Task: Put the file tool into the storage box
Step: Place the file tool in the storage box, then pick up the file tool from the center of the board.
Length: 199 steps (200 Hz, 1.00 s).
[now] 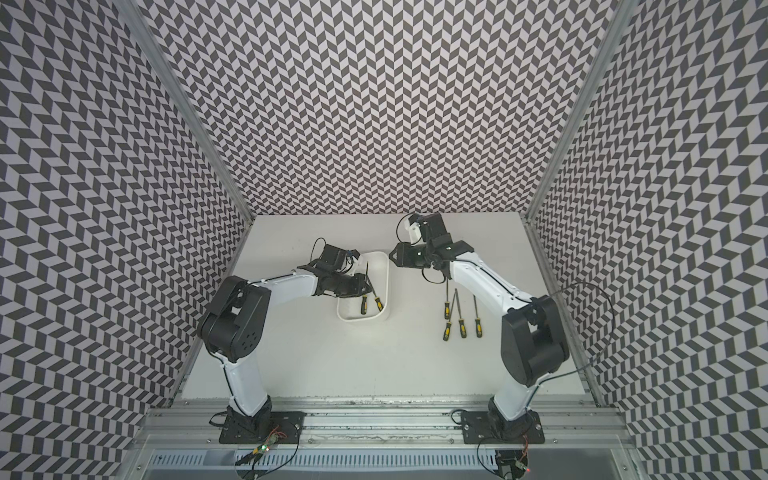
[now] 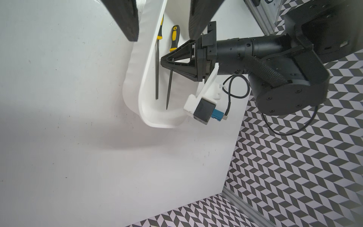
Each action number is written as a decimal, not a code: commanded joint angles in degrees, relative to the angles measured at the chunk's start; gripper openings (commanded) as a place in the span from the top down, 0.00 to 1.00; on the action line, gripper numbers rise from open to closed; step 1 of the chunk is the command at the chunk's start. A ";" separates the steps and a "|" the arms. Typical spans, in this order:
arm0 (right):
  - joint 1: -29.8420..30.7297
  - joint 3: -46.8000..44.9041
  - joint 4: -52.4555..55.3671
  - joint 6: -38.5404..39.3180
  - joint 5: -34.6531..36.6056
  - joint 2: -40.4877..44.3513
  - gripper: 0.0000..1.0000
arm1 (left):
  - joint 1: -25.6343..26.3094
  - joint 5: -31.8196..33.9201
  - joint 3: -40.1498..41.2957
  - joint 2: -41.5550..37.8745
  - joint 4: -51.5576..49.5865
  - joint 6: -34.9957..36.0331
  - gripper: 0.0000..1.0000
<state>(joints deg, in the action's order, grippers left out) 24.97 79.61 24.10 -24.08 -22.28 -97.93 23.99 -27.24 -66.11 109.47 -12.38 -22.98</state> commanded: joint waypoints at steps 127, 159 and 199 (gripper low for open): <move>-2.40 -4.40 -0.66 -0.83 3.17 2.95 0.55 | 3.50 8.44 -16.47 1.97 -16.71 3.12 0.70; -5.32 -10.70 2.86 -6.15 11.70 3.11 0.55 | 3.21 9.92 -18.34 -1.25 -14.90 3.12 0.69; -7.21 -17.08 6.84 -8.75 24.96 4.26 0.54 | -1.09 6.78 -11.91 -5.13 -5.19 -0.86 0.66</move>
<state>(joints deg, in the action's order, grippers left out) 18.09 64.93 28.01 -30.06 -7.88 -95.74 25.96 -18.98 -81.30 107.83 -23.83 -21.32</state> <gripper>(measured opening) 0.461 0.335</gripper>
